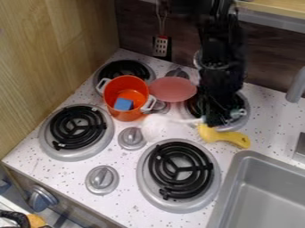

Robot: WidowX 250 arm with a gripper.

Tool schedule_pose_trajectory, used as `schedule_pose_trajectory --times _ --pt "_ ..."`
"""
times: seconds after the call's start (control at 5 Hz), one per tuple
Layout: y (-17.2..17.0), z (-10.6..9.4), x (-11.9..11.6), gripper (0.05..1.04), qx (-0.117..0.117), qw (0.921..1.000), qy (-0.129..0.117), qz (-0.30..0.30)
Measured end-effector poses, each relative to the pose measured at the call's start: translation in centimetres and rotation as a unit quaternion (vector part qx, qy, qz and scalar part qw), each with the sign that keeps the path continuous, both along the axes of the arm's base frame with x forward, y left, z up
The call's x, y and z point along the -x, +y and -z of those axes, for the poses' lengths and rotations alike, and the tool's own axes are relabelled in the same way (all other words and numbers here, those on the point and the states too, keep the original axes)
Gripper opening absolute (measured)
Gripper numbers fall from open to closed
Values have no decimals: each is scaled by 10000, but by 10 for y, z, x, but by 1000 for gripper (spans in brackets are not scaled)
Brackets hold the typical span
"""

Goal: Moved the ladle from the left bottom burner to the right bottom burner

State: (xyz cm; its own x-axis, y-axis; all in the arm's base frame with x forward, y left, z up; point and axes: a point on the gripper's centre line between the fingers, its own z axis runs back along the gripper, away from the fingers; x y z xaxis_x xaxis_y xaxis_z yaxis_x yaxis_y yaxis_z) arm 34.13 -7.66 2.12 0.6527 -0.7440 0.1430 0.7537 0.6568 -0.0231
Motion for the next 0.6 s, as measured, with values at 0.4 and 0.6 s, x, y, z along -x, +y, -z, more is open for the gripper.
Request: schedule_pose_trajectory --times 0.4,0.6 --pt "0 24 29 245 112 9974 193 689" --pt "9 30 45 245 173 9964 97 829"
